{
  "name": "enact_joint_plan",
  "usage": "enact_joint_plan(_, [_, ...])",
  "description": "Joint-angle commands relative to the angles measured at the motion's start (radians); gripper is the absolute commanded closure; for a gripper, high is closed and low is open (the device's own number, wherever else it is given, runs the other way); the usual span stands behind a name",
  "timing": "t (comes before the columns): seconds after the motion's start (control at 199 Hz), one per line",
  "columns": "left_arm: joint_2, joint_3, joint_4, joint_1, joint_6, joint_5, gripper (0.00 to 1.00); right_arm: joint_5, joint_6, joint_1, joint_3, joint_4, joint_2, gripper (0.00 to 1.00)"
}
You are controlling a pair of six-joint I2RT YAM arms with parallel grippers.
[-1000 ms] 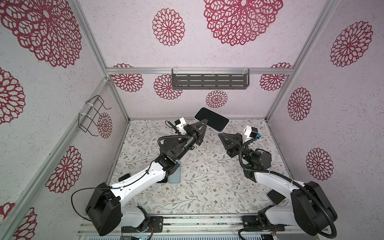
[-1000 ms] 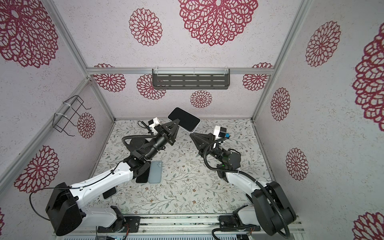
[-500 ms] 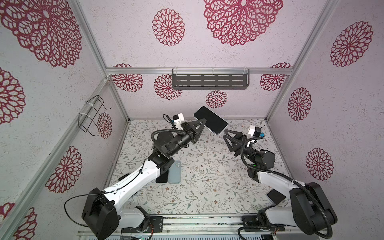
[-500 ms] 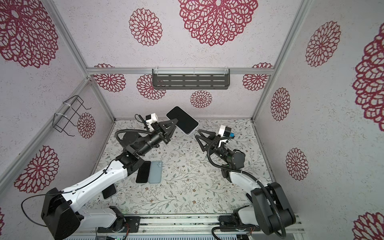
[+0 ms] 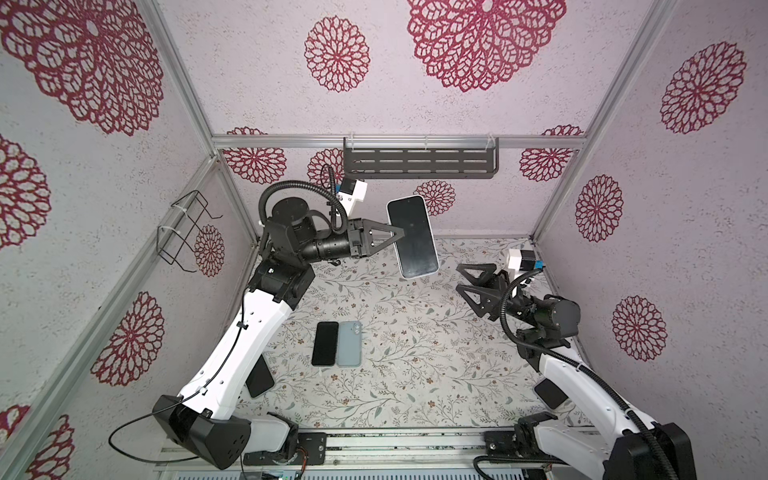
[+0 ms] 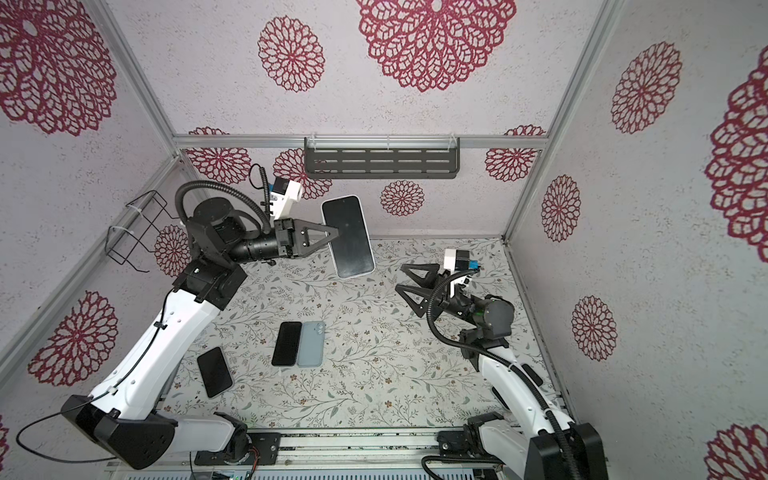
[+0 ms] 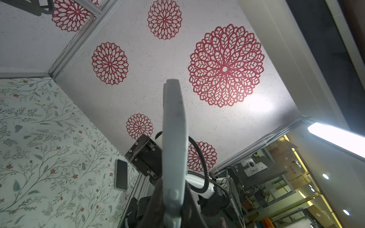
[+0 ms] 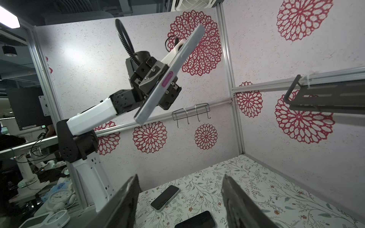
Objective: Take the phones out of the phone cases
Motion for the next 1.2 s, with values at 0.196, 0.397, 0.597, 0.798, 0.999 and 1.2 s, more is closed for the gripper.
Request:
enact_joint_plan(0.196, [0.107,0.144,-0.229,0.011,0.308,0.143,1.0,-0.093,0.071,0.06,0.045,0.164,0.073,0.32])
enact_joint_plan(0.397, [0.121,0.159,-0.205,-0.006,0.317,0.163,1.0,-0.073,0.123,0.087,0.069,0.268,0.146,0.33])
enact_joint_plan(0.597, [0.126,0.158,-0.181,-0.01,0.309,0.159,1.0,-0.069,0.21,0.112,0.102,0.391,0.213,0.34])
enact_joint_plan(0.798, [0.122,0.151,-0.138,-0.023,0.282,0.159,1.0,-0.056,0.256,0.122,0.12,0.454,0.254,0.36])
enact_joint_plan(0.999, [0.122,0.143,-0.121,-0.024,0.272,0.155,1.0,-0.053,0.257,0.143,0.131,0.462,0.272,0.39])
enact_joint_plan(1.2, [0.119,0.134,-0.11,-0.023,0.264,0.149,1.0,-0.04,0.256,0.148,0.133,0.468,0.281,0.46])
